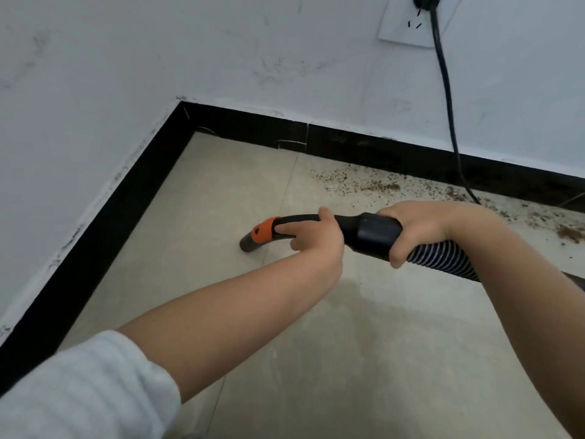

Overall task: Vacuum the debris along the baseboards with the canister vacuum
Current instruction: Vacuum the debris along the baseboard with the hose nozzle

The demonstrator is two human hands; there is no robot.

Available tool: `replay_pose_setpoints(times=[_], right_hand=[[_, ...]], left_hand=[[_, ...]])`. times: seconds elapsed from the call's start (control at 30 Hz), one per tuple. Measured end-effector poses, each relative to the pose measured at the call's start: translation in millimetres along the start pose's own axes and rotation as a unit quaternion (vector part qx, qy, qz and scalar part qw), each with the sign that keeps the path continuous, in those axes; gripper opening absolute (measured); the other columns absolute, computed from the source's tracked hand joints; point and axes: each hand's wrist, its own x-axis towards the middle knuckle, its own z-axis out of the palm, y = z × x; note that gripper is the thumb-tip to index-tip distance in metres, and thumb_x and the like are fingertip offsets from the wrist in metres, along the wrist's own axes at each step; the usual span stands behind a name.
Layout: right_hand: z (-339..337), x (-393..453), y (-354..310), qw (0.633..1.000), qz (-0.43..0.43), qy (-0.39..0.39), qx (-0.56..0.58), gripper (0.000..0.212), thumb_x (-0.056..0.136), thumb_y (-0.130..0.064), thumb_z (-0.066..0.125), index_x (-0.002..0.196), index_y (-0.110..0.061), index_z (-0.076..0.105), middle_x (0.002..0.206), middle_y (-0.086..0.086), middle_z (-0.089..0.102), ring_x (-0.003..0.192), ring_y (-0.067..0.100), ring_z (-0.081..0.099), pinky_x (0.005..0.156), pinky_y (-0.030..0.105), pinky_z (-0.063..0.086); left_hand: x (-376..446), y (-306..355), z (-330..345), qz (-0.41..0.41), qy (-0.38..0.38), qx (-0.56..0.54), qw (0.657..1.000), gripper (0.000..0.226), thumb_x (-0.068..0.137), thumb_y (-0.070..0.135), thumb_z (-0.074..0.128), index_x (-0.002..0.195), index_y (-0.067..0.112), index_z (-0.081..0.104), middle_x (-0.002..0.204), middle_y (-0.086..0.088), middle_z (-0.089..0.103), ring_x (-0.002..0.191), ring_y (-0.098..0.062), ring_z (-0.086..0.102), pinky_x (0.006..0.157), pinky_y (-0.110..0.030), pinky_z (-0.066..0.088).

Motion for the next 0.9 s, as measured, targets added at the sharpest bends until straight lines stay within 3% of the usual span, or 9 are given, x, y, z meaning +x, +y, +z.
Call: replay_pose_setpoints(times=[0.17,0.27,0.43,0.57,0.77,0.9], right_hand=[[18.2,11.0,-7.0,1.000,-0.011,-0.020,0.001,0.052,0.052,-0.032,0.077,0.096,-0.036,0.050,0.101,-0.005,0.060,0.096,0.016,0.057,0.078,0.029,0.047],[39.5,27.8,-14.8,0.999,-0.035,-0.016,0.008,0.052,0.065,-0.020,0.079,0.108,-0.029,0.051,0.105,-0.003,0.060,0.098,0.019,0.058,0.084,0.032,0.049],[46.9,38.9,-27.9,0.997,-0.059,-0.043,-0.018,0.056,0.065,-0.018,0.080,0.113,-0.027,0.052,0.106,-0.003,0.060,0.099,0.018,0.058,0.084,0.031,0.049],[41.5,35.7,-22.8,0.997,-0.043,-0.054,-0.030,0.055,0.065,-0.016,0.079,0.111,-0.029,0.052,0.107,-0.001,0.061,0.099,0.019,0.058,0.085,0.036,0.051],[20.1,19.7,0.9,0.998,0.005,-0.045,-0.037,0.045,0.065,-0.009,0.075,0.091,-0.036,0.050,0.103,0.002,0.061,0.096,0.022,0.058,0.077,0.033,0.048],[13.4,10.8,19.1,0.996,0.051,-0.048,-0.049,0.045,0.065,-0.005,0.072,0.094,-0.032,0.051,0.100,0.003,0.061,0.092,0.024,0.058,0.071,0.031,0.046]], left_hand=[[2.2,-15.7,-22.0,0.095,0.043,0.130,0.986,0.088,0.095,0.038,0.048,0.147,0.015,-0.019,0.144,-0.018,0.036,0.121,-0.033,0.051,0.104,-0.038,0.040],[8.5,-18.6,-44.2,0.118,0.075,0.147,0.979,0.086,0.096,0.037,0.047,0.147,0.013,-0.018,0.145,-0.018,0.035,0.123,-0.032,0.048,0.102,-0.035,0.037],[12.6,-24.8,-70.4,0.131,0.071,0.106,0.983,0.090,0.095,0.035,0.048,0.145,0.018,-0.024,0.142,-0.015,0.038,0.110,-0.033,0.058,0.099,-0.043,0.046],[8.0,-30.0,-65.2,0.118,0.068,0.083,0.987,0.091,0.095,0.033,0.049,0.145,0.018,-0.025,0.141,-0.017,0.038,0.113,-0.033,0.056,0.098,-0.044,0.047],[-0.2,-38.3,-23.4,0.086,0.069,0.055,0.992,0.089,0.095,0.034,0.049,0.146,0.019,-0.023,0.147,-0.017,0.029,0.127,-0.036,0.044,0.108,-0.045,0.036],[-9.4,-46.3,-0.6,-0.004,0.047,-0.074,0.996,0.079,0.094,0.036,0.050,0.149,0.017,-0.005,0.143,-0.010,0.037,0.124,-0.035,0.047,0.109,-0.043,0.034]])
